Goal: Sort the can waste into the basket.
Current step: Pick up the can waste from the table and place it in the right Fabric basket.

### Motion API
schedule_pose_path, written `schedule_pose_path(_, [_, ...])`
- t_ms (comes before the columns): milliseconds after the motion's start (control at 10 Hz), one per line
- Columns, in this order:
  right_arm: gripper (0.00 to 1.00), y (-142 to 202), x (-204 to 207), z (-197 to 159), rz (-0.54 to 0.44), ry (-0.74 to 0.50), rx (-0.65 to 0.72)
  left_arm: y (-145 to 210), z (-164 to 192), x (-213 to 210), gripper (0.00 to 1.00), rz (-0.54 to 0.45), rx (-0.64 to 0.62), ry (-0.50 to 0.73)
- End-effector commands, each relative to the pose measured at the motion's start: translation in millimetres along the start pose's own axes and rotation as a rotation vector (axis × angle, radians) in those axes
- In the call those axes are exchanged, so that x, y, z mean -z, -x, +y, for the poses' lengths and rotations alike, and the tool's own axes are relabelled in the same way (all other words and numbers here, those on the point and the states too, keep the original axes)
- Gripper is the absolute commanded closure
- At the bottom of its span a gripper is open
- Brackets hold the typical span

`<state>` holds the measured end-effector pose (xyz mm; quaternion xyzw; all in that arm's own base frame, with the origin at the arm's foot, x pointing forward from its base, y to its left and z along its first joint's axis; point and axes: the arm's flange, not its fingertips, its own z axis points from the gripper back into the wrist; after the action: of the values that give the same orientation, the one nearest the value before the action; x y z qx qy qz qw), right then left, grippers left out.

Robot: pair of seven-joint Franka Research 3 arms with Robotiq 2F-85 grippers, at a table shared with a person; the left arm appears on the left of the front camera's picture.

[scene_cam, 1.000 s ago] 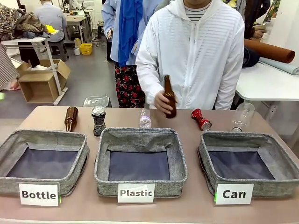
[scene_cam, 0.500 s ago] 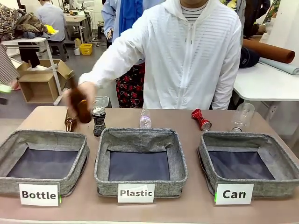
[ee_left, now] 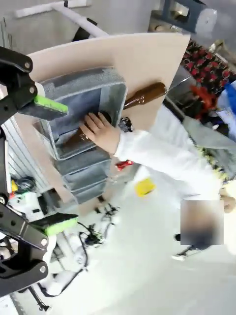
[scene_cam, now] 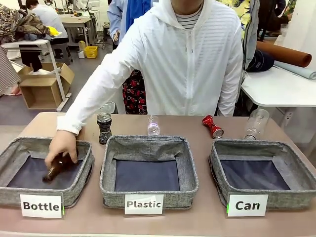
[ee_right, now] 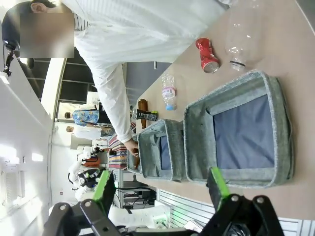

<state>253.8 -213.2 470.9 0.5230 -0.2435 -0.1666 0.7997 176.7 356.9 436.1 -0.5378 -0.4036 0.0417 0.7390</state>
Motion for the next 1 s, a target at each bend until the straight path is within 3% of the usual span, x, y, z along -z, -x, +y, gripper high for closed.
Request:
schedule_pose_path(0, [0.0,-2.5,-1.4,0.5,-0.011,-0.023,-0.029,5.3,31.3,18.5,0.0,-0.058,-0.017,0.071])
schedule_pose_path(200, [0.0,-2.5,-1.4,0.5,-0.011,-0.023,-0.029,6.6,29.3,29.1,0.0,-0.062,-0.013,0.072])
schedule_pose_path(400, [0.0,-2.5,-1.4,0.5,-0.011,-0.023,-0.029,-9.7,12.5,56.7,0.0,0.021,0.026,0.038])
schedule_pose_path(800, [0.0,-2.5,-1.4,0.5,-0.011,-0.023,-0.029,-55.2,-49.9,233.5,0.0,0.381,0.249,-0.237])
schedule_pose_path(900, [0.0,-2.5,-1.4,0.5,-0.011,-0.023,-0.029,-56.7,-56.0,287.9,0.0,0.493,0.382,-0.281])
